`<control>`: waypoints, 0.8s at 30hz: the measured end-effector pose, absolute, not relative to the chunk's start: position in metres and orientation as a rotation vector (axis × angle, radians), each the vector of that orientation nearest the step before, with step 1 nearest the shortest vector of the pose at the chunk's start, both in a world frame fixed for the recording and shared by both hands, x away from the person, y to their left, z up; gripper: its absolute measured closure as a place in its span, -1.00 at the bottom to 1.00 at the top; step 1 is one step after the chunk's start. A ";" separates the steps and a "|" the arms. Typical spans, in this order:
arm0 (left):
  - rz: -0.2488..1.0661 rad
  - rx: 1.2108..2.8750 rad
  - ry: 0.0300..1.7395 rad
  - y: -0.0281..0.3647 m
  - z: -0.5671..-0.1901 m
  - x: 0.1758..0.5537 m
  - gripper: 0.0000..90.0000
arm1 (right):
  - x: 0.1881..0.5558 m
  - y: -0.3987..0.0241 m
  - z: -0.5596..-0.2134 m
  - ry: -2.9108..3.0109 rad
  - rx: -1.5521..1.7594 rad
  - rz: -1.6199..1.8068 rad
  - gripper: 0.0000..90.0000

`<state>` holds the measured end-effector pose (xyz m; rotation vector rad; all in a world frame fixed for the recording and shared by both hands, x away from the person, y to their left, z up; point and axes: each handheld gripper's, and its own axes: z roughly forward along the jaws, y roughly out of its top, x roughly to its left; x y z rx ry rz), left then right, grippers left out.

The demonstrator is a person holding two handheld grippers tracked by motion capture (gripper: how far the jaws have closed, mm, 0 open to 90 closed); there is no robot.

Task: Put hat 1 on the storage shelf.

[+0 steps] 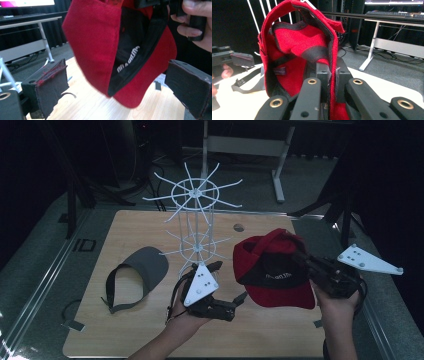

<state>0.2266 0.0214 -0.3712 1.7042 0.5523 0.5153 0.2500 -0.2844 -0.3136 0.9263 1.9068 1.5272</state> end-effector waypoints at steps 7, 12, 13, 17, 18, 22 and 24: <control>0.600 1.737 0.578 0.002 -0.357 0.242 -0.89 | 0.244 -0.284 -0.311 1.909 0.907 1.540 0.90; 0.632 1.749 0.594 -0.006 -0.352 0.255 -0.89 | 0.240 -0.283 -0.308 1.914 0.881 1.550 0.90; 0.628 1.745 0.594 -0.007 -0.351 0.257 -0.88 | 0.239 -0.283 -0.307 1.914 0.879 1.552 0.90; 0.614 1.731 0.607 -0.008 -0.351 0.262 -0.81 | 0.237 -0.281 -0.308 1.928 0.867 1.551 0.90; 0.616 1.726 0.607 -0.008 -0.351 0.262 -0.76 | 0.237 -0.280 -0.308 1.932 0.866 1.555 0.90; 0.621 1.716 0.581 -0.007 -0.351 0.261 -0.51 | 0.239 -0.277 -0.311 1.944 0.863 1.554 0.90; 0.626 1.718 0.578 -0.007 -0.350 0.261 -0.44 | 0.240 -0.275 -0.312 1.953 0.861 1.553 0.90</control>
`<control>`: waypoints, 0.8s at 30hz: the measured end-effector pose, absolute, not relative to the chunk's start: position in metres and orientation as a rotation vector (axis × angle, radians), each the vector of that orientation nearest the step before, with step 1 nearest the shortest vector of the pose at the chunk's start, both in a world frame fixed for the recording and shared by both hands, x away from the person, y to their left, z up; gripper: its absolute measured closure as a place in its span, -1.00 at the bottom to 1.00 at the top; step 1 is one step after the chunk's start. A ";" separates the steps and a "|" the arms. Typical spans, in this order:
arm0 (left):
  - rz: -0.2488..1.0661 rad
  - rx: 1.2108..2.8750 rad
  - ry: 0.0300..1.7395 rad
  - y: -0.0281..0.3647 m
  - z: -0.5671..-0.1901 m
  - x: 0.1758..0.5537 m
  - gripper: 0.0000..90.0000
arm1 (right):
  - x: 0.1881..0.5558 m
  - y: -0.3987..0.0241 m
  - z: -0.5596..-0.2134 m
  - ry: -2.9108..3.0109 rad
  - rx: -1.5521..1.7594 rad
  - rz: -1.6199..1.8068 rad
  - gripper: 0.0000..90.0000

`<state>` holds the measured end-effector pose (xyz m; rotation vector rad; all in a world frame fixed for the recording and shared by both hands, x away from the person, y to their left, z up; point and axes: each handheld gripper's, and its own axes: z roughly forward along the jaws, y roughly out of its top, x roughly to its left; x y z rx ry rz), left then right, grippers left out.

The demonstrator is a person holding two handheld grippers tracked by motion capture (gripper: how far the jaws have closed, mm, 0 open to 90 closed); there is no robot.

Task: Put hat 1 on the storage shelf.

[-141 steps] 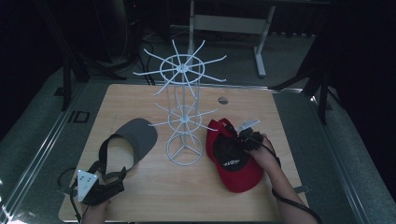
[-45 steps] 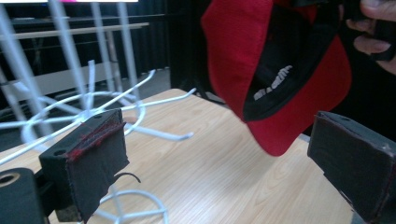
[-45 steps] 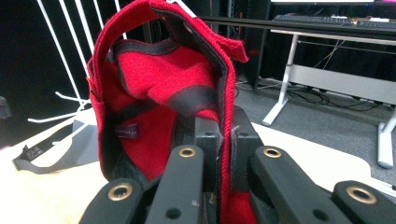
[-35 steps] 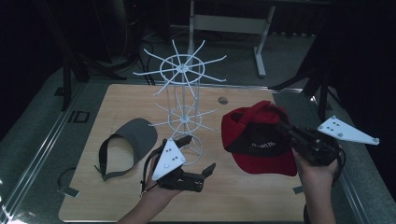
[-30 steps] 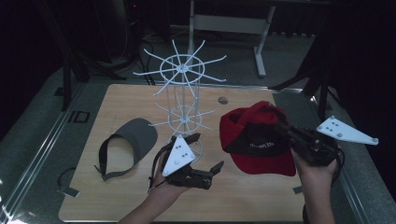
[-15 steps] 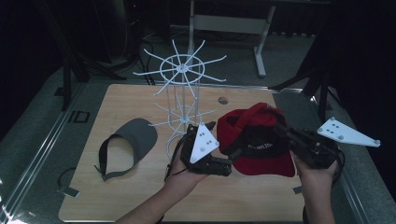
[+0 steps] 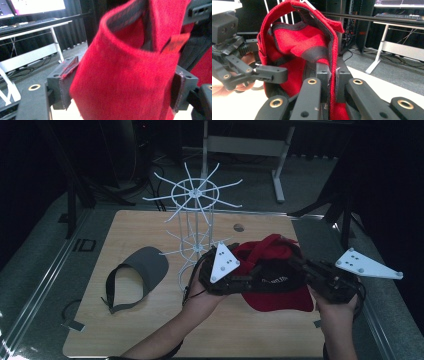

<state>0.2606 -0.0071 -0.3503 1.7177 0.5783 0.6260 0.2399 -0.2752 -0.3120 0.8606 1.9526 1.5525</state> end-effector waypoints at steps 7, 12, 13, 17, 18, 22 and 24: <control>0.654 1.739 0.595 -0.009 -0.350 0.260 0.17 | 0.242 -0.271 -0.316 1.967 0.859 1.549 0.90; 0.628 1.765 0.610 -0.014 -0.350 0.262 0.51 | 0.241 -0.268 -0.317 1.975 0.850 1.546 0.90; 0.627 1.771 0.609 -0.015 -0.350 0.262 0.58 | 0.241 -0.269 -0.317 1.976 0.851 1.551 0.90; 0.647 1.819 0.576 -0.019 -0.349 0.262 0.85 | 0.240 -0.270 -0.318 1.978 0.850 1.552 0.90; 0.654 1.823 0.570 -0.020 -0.349 0.261 0.86 | 0.240 -0.270 -0.318 1.980 0.848 1.550 0.90; 0.687 1.840 0.539 -0.022 -0.344 0.259 0.89 | 0.237 -0.272 -0.318 1.979 0.845 1.553 0.90; 0.704 1.835 0.533 -0.022 -0.341 0.260 0.90 | 0.236 -0.274 -0.319 1.975 0.847 1.555 0.90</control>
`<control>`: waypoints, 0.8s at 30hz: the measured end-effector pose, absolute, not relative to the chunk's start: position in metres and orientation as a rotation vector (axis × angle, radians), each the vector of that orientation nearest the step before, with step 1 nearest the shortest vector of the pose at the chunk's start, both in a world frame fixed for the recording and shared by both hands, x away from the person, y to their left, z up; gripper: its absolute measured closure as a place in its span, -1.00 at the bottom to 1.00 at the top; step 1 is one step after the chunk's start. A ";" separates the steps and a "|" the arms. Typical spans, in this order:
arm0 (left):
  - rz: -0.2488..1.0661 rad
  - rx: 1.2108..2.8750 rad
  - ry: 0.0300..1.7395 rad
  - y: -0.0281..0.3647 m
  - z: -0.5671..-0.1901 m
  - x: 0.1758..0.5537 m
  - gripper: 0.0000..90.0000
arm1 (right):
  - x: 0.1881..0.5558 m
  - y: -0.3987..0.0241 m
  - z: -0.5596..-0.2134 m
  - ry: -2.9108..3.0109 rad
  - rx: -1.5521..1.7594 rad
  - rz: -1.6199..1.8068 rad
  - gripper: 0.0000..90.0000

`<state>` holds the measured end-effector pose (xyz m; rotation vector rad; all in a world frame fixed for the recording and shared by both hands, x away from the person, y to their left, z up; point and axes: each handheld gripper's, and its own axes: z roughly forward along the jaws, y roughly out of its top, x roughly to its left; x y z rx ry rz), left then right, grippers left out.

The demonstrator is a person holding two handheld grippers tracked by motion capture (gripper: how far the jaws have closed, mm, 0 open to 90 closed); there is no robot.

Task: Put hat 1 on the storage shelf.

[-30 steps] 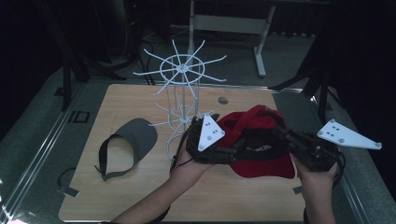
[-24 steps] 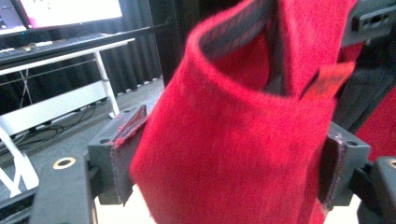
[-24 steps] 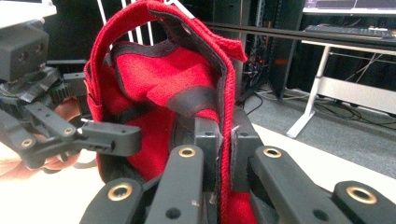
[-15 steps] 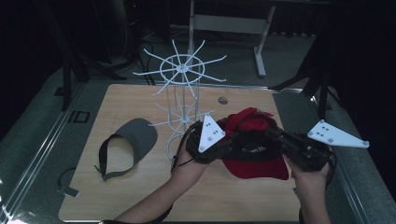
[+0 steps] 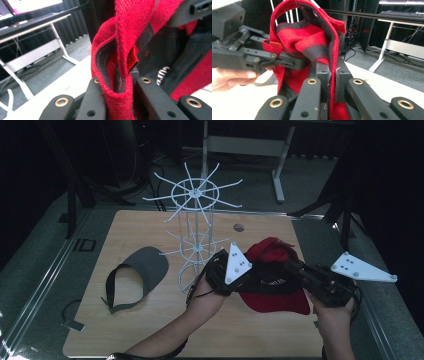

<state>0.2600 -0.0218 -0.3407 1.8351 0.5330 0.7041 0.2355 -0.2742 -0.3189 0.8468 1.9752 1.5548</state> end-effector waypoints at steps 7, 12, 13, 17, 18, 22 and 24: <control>0.704 1.809 0.529 -0.022 -0.333 0.261 0.91 | 0.231 -0.278 -0.322 1.970 0.845 1.584 0.87; 0.707 1.792 0.522 -0.026 -0.329 0.260 0.91 | 0.227 -0.284 -0.324 1.954 0.858 1.588 0.82; 0.705 1.790 0.522 -0.027 -0.328 0.260 0.91 | 0.226 -0.286 -0.325 1.955 0.859 1.588 0.78; 0.702 1.773 0.512 -0.031 -0.323 0.260 0.91 | 0.221 -0.293 -0.332 1.963 0.875 1.597 0.62; 0.702 1.773 0.509 -0.032 -0.323 0.259 0.91 | 0.220 -0.295 -0.334 1.962 0.886 1.611 0.59; 0.707 1.773 0.495 -0.034 -0.321 0.258 0.92 | 0.215 -0.297 -0.340 1.994 0.863 1.606 0.38; 0.705 1.772 0.491 -0.034 -0.321 0.258 0.91 | 0.212 -0.296 -0.340 2.013 0.832 1.604 0.25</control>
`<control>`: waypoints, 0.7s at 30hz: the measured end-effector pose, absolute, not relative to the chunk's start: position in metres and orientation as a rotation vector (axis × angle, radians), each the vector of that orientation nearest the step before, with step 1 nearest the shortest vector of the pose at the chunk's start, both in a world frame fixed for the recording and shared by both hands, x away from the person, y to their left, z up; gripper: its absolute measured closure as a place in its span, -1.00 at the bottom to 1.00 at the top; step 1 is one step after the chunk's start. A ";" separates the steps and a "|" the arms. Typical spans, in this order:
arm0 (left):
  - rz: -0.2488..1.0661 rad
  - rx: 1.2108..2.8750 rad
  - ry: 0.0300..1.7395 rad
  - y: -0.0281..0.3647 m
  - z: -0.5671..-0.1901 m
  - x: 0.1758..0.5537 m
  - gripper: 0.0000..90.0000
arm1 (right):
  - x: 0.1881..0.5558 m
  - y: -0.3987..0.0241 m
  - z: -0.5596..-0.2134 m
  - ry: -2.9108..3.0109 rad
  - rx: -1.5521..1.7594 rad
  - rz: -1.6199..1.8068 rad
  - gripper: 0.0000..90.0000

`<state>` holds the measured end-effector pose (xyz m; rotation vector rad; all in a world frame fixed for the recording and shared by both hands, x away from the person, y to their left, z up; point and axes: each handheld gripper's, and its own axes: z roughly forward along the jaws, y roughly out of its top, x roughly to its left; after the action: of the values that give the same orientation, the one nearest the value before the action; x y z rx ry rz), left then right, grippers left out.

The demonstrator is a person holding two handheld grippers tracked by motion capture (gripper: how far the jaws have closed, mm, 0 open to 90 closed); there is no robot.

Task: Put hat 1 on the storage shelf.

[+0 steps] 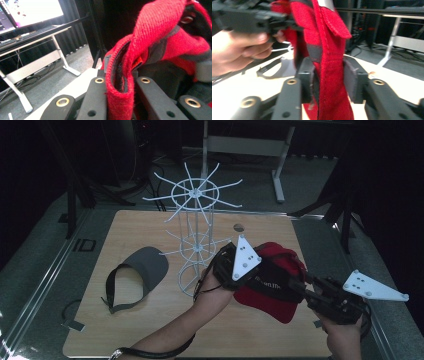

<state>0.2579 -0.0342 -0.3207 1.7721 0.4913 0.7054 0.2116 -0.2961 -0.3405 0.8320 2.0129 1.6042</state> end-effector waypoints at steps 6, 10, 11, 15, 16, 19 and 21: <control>0.694 1.777 0.445 -0.035 -0.325 0.255 0.92 | 0.195 -0.294 -0.329 1.995 0.708 1.675 0.07; 0.670 1.777 0.427 -0.028 -0.328 0.254 0.91 | 0.191 -0.296 -0.320 1.976 0.652 1.755 0.13; 0.670 1.773 0.427 -0.026 -0.329 0.254 0.91 | 0.191 -0.297 -0.319 1.967 0.639 1.736 0.15; 0.611 1.777 0.380 -0.011 -0.332 0.258 0.91 | 0.199 -0.296 -0.319 1.985 0.662 1.681 0.22; 0.610 1.782 0.378 -0.008 -0.333 0.259 0.91 | 0.202 -0.295 -0.321 1.999 0.666 1.672 0.24; 0.556 1.795 0.332 0.001 -0.336 0.262 0.91 | 0.210 -0.291 -0.325 2.038 0.665 1.657 0.25; 0.509 1.808 0.311 0.005 -0.337 0.264 0.91 | 0.215 -0.287 -0.327 2.068 0.673 1.659 0.23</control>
<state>0.2641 0.0048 -0.3369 1.8084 0.3114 0.5086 0.2151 -0.2868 -0.3274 0.6735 2.0678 1.6593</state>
